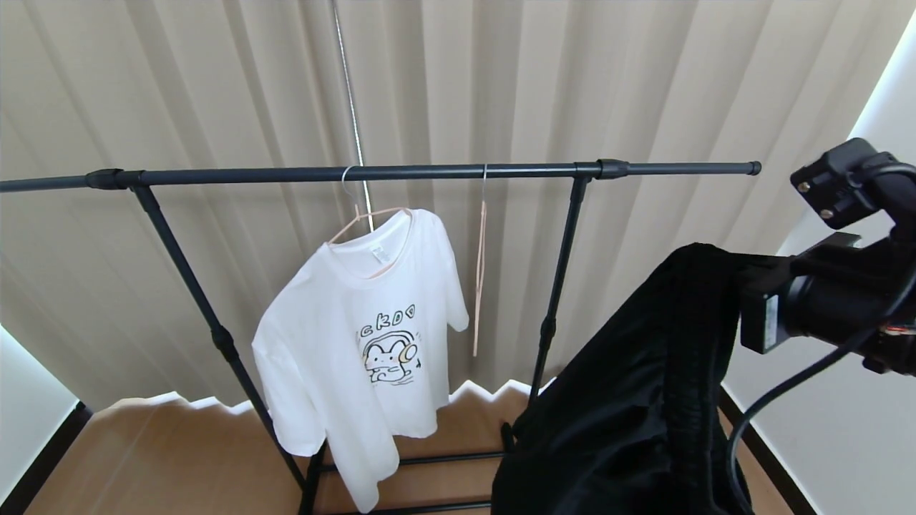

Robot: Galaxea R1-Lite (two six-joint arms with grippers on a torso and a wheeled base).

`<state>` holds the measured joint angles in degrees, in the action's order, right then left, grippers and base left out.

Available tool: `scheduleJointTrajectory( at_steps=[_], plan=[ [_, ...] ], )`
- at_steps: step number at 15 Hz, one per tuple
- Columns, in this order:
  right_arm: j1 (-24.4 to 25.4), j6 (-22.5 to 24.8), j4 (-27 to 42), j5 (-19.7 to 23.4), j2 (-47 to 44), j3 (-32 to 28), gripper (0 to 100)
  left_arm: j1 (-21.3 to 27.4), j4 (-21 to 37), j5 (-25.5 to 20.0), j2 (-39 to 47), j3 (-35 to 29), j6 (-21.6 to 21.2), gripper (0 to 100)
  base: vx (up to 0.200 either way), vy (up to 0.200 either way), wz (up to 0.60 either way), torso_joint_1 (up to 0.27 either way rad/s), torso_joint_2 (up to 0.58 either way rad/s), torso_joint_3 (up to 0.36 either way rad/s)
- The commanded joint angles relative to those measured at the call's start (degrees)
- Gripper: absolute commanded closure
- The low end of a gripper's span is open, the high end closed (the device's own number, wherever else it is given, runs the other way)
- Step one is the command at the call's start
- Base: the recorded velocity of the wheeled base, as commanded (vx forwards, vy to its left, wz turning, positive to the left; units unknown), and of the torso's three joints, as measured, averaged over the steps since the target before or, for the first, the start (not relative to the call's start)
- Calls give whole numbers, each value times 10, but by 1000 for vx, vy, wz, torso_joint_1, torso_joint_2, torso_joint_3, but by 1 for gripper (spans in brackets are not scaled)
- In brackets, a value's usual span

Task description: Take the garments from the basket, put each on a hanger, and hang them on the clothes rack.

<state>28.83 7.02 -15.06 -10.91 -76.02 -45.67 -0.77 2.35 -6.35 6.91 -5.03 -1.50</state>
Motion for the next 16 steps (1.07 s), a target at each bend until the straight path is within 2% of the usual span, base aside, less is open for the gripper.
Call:
scheduleJointTrajectory(
  at_steps=[1,2,3,5,7,8,9,10,11,12,14,16],
  plan=[
    [-2,-42,13,-24,-82,-43,100,4,14,-2,200,-103,39,0,0,0,0,0,0,0],
    [3,-68,30,-60,-100,-63,100,21,14,-5,284,-143,65,0,0,0,0,0,0,0],
    [8,-92,42,-74,-110,-78,100,45,14,-5,336,-170,86,0,0,0,0,0,0,0],
    [18,-155,83,-95,-130,-121,100,154,13,3,458,-238,181,0,0,0,0,0,0,0],
    [26,-218,119,-121,-144,-165,100,262,6,39,557,-281,241,0,0,0,0,0,0,0],
    [32,-239,127,-133,-152,-181,100,296,-1,58,593,-294,259,0,0,0,0,0,0,0],
    [37,-281,131,-156,-172,-207,100,345,-28,92,660,-314,277,0,0,0,0,0,0,0],
    [48,-306,131,-179,-189,-224,100,375,-56,106,707,-327,278,0,0,0,0,0,0,0],
    [50,-312,131,-185,-193,-227,100,382,-64,107,718,-328,278,0,0,0,0,0,0,0],
    [53,-332,128,-212,-216,-246,100,412,-101,109,766,-342,280,0,0,0,0,0,0,0],
    [56,-354,125,-239,-244,-266,100,429,-131,108,806,-351,284,0,0,0,0,0,0,0],
    [61,-370,124,-259,-258,-280,100,449,-154,109,834,-359,304,0,0,0,0,0,0,0]
  ],
)
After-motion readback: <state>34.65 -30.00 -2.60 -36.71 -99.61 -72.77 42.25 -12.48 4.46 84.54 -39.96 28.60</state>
